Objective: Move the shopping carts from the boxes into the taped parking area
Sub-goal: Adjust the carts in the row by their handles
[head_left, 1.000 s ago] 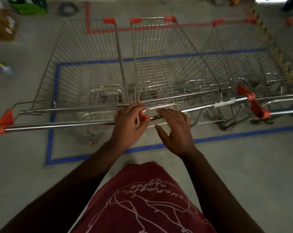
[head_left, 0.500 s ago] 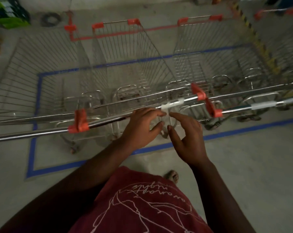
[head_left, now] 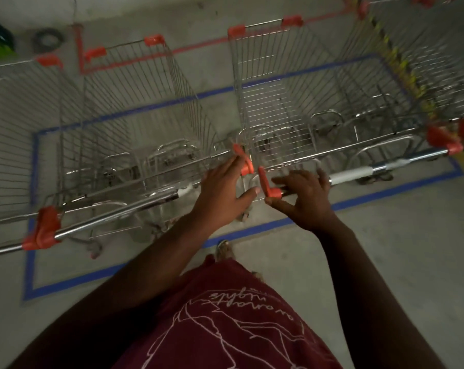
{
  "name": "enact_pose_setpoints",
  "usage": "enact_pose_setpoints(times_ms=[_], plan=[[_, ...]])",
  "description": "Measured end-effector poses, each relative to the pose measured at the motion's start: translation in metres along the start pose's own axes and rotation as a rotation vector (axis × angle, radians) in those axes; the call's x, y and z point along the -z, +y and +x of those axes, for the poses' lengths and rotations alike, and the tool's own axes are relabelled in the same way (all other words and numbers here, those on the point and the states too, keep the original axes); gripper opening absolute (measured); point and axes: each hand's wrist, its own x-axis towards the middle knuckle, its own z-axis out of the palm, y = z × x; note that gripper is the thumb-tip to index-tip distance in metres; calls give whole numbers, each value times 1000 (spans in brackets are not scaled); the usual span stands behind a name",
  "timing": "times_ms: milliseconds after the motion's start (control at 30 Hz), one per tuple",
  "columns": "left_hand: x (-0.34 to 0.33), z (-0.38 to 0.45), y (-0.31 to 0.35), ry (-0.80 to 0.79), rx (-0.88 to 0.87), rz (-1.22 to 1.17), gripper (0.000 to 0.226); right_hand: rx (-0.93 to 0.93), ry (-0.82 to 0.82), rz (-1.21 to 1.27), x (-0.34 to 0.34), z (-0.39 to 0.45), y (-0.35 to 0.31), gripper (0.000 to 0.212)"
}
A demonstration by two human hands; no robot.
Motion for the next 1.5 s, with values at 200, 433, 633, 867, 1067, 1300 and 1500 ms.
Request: enact_pose_setpoints(times_ms=[200,433,633,867,1067,1300,1500], plan=[[-18,24,-17,141,26,6,69,38,-6,82,8,21,12,32],[-24,17,-15,160,124,-50,77,158,-112,-44,12,64,23,41],[-33,18,-2,246,261,4,71,396,-244,-113,16,100,44,46],[-37,17,1,272,329,94,65,449,-130,-150,-6,96,18,41],[-35,2,0,308,281,126,59,442,-116,-161,-8,90,16,40],[-35,3,-1,284,291,114,65,428,-166,-143,-2,83,9,41],[-33,-2,-1,276,284,125,72,419,-179,-129,-2,75,7,41]])
